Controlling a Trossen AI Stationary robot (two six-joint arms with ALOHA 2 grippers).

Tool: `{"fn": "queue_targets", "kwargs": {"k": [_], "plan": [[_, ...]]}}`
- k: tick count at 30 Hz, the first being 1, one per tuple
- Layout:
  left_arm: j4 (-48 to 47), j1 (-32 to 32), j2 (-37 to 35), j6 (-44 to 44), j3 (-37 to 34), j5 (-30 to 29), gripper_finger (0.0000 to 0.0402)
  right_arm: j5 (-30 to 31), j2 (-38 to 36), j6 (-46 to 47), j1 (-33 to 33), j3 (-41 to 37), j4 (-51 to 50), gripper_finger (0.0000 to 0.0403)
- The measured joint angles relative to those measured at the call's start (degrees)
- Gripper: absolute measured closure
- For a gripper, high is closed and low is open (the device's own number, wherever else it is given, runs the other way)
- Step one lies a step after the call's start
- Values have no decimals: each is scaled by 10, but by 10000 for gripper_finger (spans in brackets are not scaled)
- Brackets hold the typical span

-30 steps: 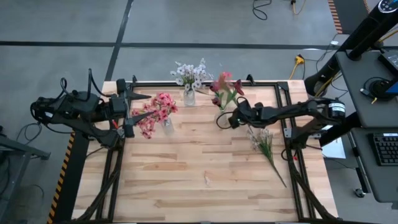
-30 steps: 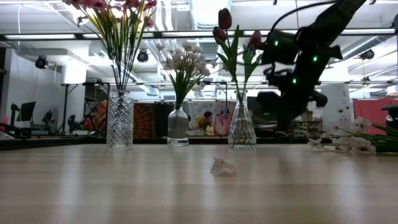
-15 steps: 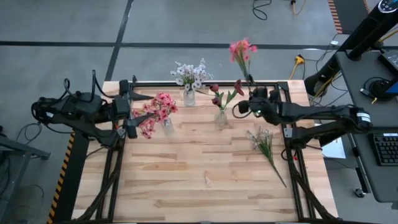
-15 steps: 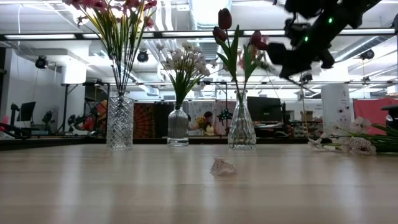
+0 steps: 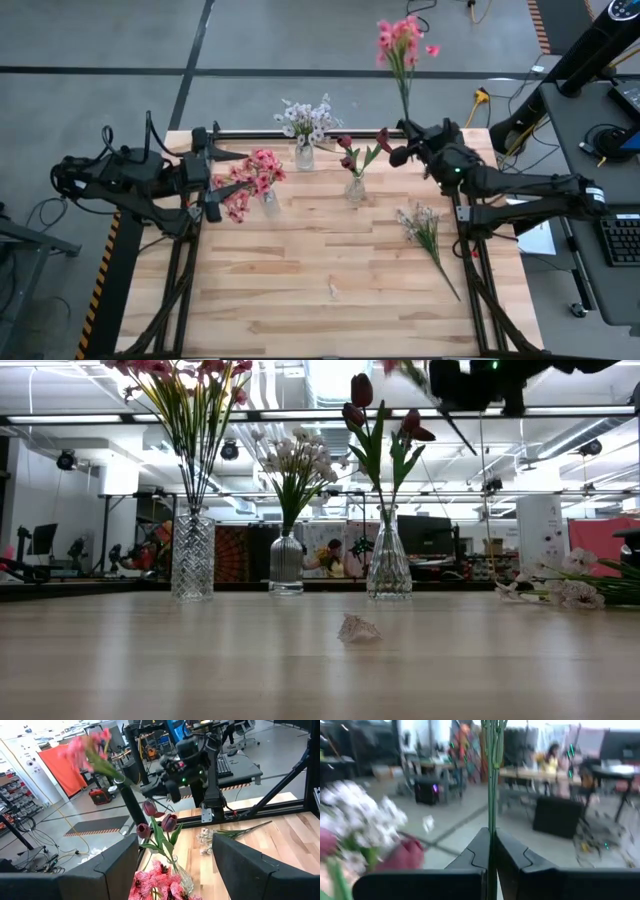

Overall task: Sort flowers into vase by color
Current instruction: Put the pink flower into the bottom left transparent vase

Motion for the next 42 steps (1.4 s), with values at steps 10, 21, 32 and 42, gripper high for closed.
{"fn": "queue_targets", "kwargs": {"k": [10,21,32,42], "plan": [[14,0,13,0,0,4,165,-108,12,-159,76,110,56,390],[87,0,65,32,0,95,165,-370,62,-176,160,239,-6,390],[121,-28,129,24,0,112,165,-452,151,-171,216,208,105,390],[223,-75,175,46,-20,116,165,-452,228,-186,281,182,222,390]]}}
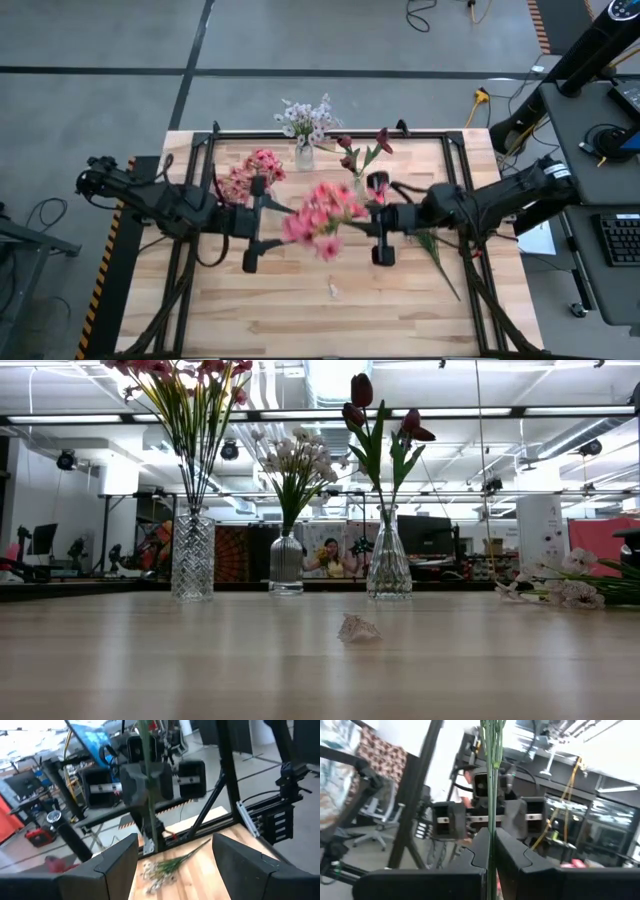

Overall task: Sort flowers into vase by color
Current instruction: Put the pink flower into the bottom left transparent vase

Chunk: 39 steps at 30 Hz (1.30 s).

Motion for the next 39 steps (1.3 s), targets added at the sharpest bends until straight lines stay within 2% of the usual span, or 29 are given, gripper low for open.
{"fn": "queue_targets", "kwargs": {"k": [12,19,22,25,30,39], "plan": [[237,-43,37,-7,-116,-2,165,0,126,-35,58,-25,242,390],[312,-63,96,-39,-128,-42,165,-1,193,-32,67,-24,358,390],[342,-70,123,-46,-128,-56,165,-20,214,-17,70,-22,395,390],[383,-75,148,-55,-128,-73,165,-43,230,4,73,-12,410,390],[420,-81,179,-69,-128,-87,174,-45,241,7,85,-2,410,390],[424,-90,228,-80,-90,-87,237,-45,241,-35,97,2,411,390]]}}
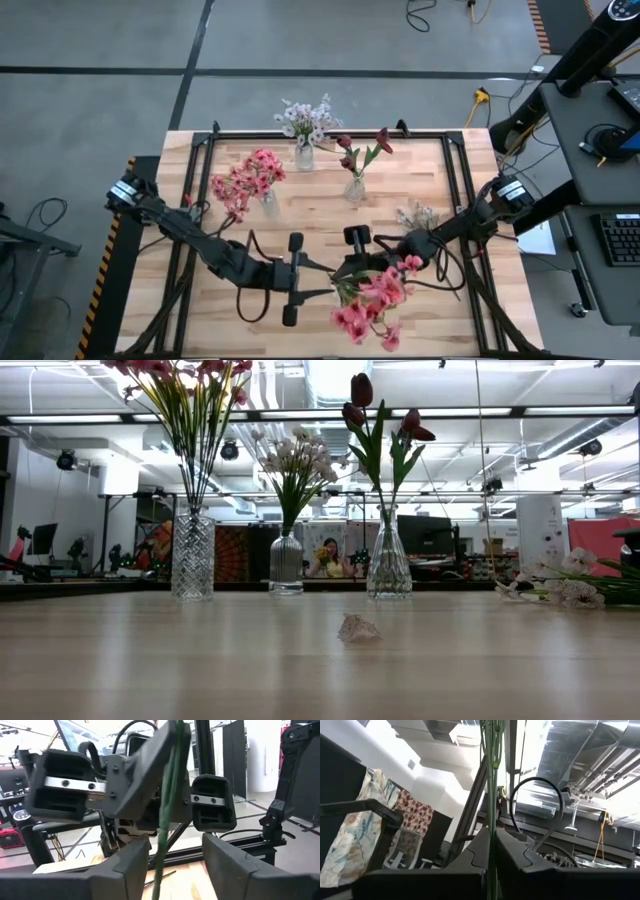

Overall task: Sort flowers into vase by color
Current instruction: Put the pink flower into the bottom left transparent vase

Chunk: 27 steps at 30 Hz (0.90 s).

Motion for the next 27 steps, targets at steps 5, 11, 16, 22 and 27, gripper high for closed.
{"fn": "queue_targets", "kwargs": {"k": [5,11,16,22,27], "plan": [[-23,-4,23,-2,29,-27,280,0,0,2,0,1,-1,390],[-54,-16,29,0,49,-66,343,0,0,4,3,1,-6,390],[-60,-23,19,5,48,-78,394,3,0,4,3,1,-6,390],[-97,-33,9,-4,46,-123,398,16,-3,5,2,1,-31,390],[-128,-49,0,-12,46,-168,399,60,-15,7,4,1,-75,389]]}}
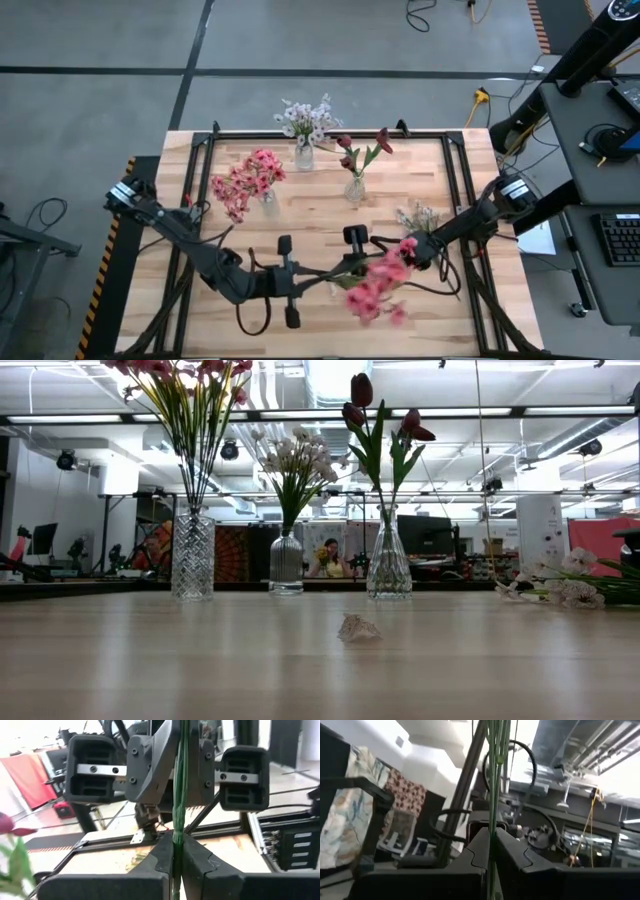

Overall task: Sort flowers into vase by color
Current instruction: Put the pink flower into the bottom left transparent vase

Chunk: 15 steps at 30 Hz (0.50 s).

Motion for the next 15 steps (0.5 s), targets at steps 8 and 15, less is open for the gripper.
{"fn": "queue_targets", "kwargs": {"k": [8,15], "plan": [[-45,-14,-13,-21,0,-43,400,48,-20,16,1,2,-79,331],[-127,-21,-36,-57,0,-76,401,121,-53,20,4,5,-173,265]]}}
